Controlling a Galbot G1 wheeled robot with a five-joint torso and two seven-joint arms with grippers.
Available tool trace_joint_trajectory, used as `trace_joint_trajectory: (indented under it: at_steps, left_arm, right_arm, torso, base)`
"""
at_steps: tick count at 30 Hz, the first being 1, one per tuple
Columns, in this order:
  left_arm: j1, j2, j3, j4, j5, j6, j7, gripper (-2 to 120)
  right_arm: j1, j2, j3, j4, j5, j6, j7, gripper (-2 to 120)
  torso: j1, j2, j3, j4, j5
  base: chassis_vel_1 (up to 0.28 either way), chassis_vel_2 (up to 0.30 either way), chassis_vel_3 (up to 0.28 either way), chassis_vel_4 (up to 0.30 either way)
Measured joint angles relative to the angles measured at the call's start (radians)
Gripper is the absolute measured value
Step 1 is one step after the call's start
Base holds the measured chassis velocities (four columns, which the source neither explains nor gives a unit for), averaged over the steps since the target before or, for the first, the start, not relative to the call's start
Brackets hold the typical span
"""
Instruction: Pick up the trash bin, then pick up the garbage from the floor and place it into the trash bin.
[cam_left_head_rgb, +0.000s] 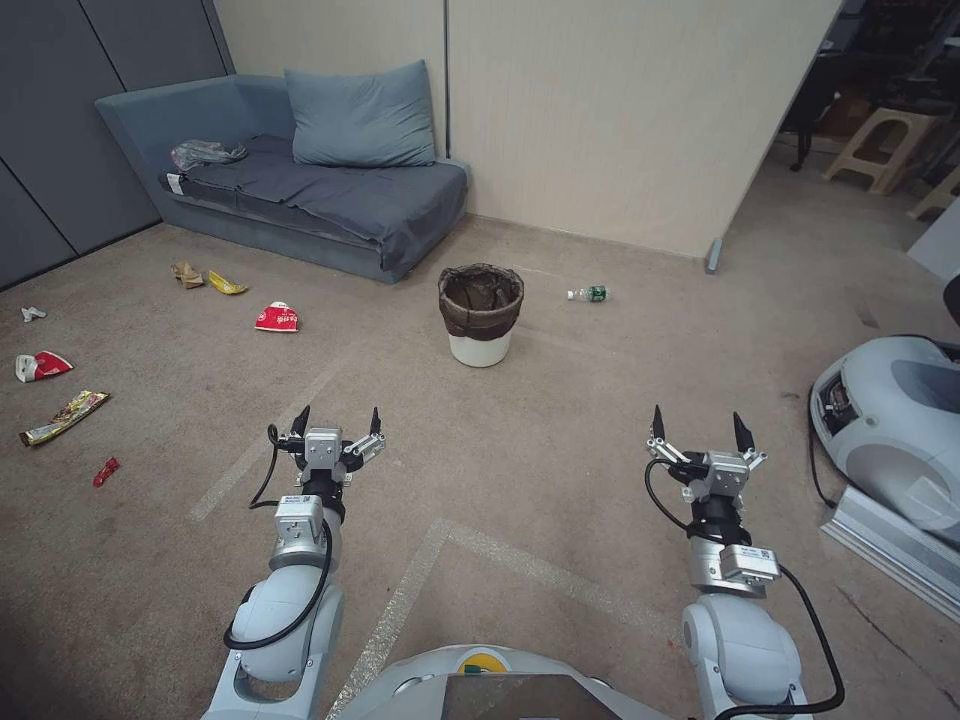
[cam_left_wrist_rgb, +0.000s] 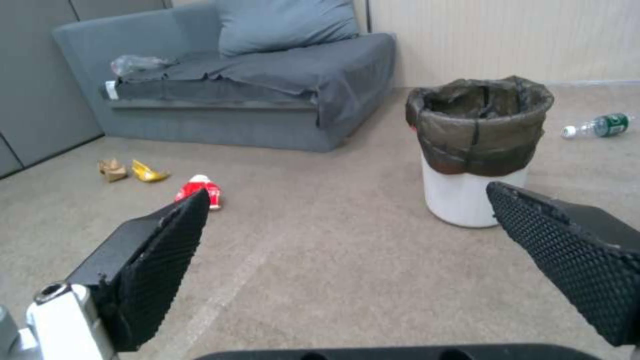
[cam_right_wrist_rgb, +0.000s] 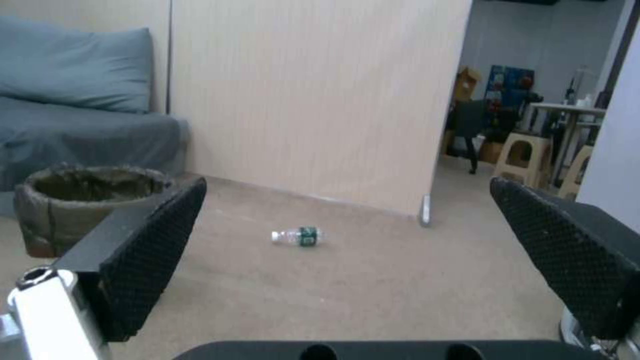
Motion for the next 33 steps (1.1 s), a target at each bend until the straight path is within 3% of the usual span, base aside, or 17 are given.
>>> trace_joint_trajectory:
  at_steps: [22, 33]
  left_arm:
    - [0.004, -0.001, -0.005, 0.011, 0.018, -0.011, 0.020, 100]
    - [0.003, -0.002, -0.004, 0.018, 0.014, -0.019, 0.016, 100]
  right_arm:
    - [0.001, 0.001, 0.001, -0.021, 0.031, 0.017, -0.041, 100]
    - [0.004, 0.001, 0.003, -0.029, 0.037, 0.023, -0.053, 100]
  torso:
    - [0.000, 0.000, 0.000, -0.0001, -0.0001]
    - [0.000, 0.000, 0.000, -0.0001, -0.0002]
  base:
    - [-0.001, 0.003, 0.002, -0.002]
    - [-0.173, 0.163, 0.165, -0.169]
